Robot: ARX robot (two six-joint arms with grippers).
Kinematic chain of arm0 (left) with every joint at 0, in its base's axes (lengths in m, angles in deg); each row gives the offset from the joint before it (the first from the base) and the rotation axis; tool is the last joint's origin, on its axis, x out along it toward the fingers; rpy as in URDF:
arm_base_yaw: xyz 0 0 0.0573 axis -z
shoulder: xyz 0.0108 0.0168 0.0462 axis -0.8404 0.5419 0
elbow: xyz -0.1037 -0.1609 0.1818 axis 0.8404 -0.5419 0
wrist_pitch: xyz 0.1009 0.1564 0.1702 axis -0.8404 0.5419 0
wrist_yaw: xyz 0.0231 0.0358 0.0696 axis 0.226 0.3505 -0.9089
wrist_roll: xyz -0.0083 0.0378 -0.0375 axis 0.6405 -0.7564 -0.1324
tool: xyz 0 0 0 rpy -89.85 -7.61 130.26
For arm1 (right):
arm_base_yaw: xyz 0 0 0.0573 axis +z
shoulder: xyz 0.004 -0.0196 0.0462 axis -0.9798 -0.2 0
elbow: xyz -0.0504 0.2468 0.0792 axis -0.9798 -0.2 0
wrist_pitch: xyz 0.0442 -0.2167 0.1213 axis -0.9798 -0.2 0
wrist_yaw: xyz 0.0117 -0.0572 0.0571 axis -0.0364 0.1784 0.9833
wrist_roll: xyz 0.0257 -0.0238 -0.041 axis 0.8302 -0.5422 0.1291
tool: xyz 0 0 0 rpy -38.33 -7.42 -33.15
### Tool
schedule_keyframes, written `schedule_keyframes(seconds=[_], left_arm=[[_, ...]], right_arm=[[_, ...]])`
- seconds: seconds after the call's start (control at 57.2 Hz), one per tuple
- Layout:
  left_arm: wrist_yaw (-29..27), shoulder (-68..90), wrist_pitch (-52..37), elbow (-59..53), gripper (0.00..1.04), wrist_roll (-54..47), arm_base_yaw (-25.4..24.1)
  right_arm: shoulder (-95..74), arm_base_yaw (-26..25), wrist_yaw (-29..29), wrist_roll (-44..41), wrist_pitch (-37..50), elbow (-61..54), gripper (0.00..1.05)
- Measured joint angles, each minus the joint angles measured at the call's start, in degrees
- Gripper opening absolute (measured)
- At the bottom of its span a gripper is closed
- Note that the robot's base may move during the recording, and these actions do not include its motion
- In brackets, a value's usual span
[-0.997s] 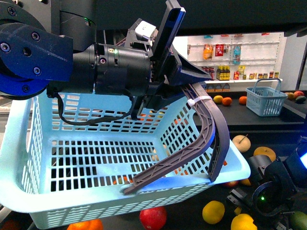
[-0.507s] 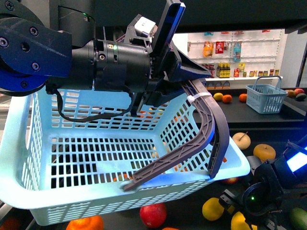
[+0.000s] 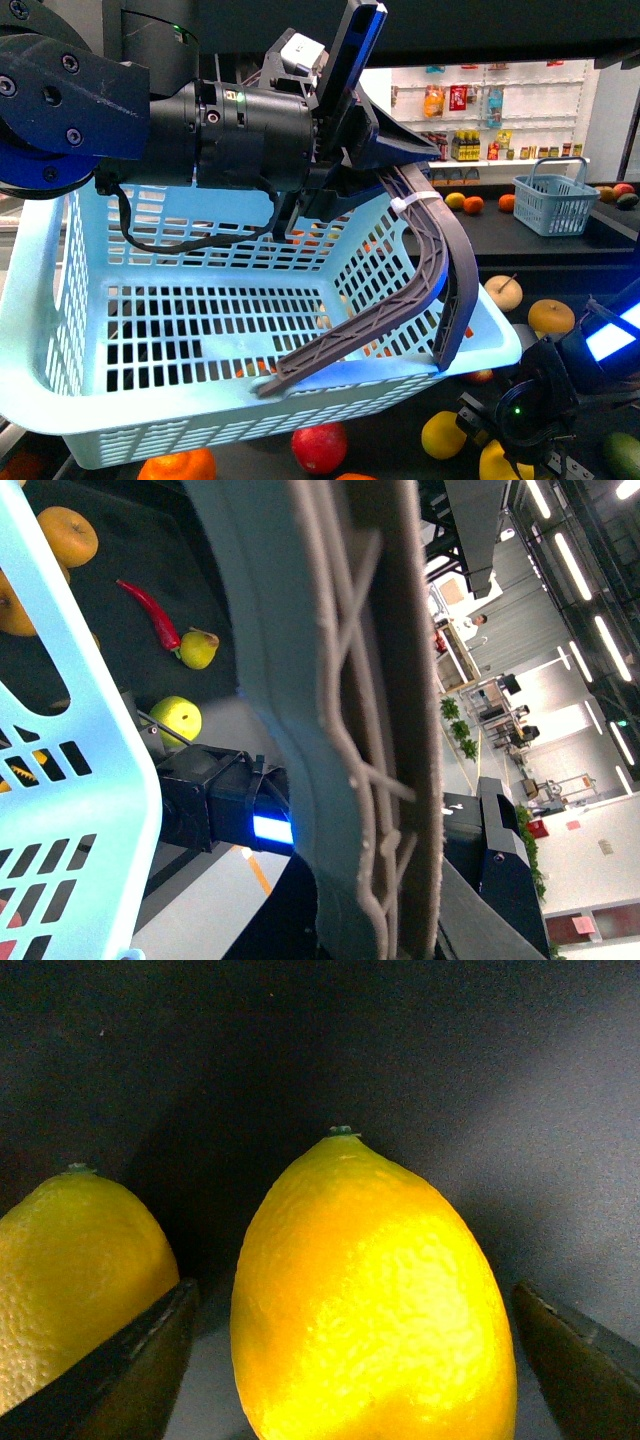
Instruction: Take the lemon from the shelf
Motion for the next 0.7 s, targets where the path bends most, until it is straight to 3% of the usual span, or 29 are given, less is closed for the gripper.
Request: schedule_keyframes(seconds=[0.087,0.227,0.49,0.699], left_arm=[[0.00,0.00,0.00,0.00,0.10,0.00,0.00],[0.02,0.00,0.00,0.00,0.10,0.00,0.00],[0.02,0.00,0.00,0.00,0.10,0.00,0.00],[0.00,0.00,0.00,0.00,0.10,0.00,0.00]], right_arm=[[0.00,0.00,0.07,-0.63,0.02,-0.09,0.70],[0.33,-0.22,0.28,-0.92,0.59,-1.03,0.66],[5.07,-2.49,0.85,-3.02,4.52,-9.94,0.65],[16.33,-8.04,-0.42,-10.75,13.33,-23.74,0.65]])
